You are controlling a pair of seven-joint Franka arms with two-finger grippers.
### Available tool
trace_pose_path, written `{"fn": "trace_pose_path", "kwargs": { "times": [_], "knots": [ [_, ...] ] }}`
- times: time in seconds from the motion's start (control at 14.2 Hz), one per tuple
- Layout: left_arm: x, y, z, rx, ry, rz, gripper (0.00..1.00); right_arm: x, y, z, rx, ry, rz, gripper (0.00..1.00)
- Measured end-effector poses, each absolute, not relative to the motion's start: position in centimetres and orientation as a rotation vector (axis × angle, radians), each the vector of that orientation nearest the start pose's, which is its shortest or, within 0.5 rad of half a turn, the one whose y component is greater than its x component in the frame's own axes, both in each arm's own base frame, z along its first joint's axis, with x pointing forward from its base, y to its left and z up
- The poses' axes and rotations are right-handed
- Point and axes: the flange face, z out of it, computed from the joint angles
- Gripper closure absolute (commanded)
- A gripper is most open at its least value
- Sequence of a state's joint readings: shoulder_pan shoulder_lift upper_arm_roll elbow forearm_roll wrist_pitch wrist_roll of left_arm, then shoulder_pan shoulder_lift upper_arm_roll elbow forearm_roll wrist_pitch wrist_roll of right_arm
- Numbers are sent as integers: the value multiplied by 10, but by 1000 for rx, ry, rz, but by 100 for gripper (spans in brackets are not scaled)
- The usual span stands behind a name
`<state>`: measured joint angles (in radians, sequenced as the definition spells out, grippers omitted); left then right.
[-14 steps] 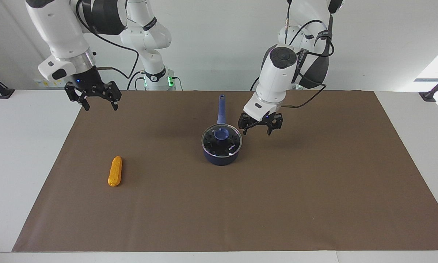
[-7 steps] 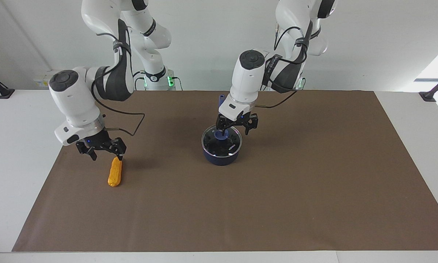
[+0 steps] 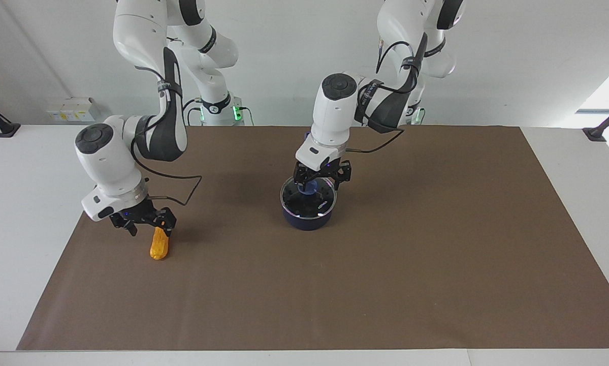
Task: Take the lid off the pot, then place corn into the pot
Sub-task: 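Reach the left gripper to the lid knob while the right gripper reaches the corn, then grasp the lid knob with the left gripper while the right gripper grasps the corn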
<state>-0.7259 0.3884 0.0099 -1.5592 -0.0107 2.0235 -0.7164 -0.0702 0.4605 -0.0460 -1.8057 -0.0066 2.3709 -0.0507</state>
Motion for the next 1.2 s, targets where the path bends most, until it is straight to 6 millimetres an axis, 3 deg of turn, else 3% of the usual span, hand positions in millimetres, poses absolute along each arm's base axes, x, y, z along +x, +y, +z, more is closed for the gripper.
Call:
{"fn": "trace_pose_path", "kwargs": {
  "times": [0.14, 0.42, 0.49, 0.63, 0.85, 1.2],
  "knots": [
    [512, -447, 430, -3191, -2, -92, 0, 655, -74, 285, -3170, 88, -168, 0],
    [511, -449, 429, -3184, 4, -102, 0, 655, -74, 284, -3170, 88, -167, 0],
    [510, -450, 428, -3182, 3, -101, 0, 655, -74, 284, -3170, 88, -167, 10],
    [508, -452, 423, -3177, 10, -92, 0, 655, -74, 284, -3170, 88, -167, 99],
    [502, -461, 419, -3180, 12, -96, 0, 655, -73, 284, -3170, 84, -167, 100],
    [500, -461, 412, -3173, 13, -84, 0, 661, -72, 302, -3170, 48, -165, 100]
  ]
}}
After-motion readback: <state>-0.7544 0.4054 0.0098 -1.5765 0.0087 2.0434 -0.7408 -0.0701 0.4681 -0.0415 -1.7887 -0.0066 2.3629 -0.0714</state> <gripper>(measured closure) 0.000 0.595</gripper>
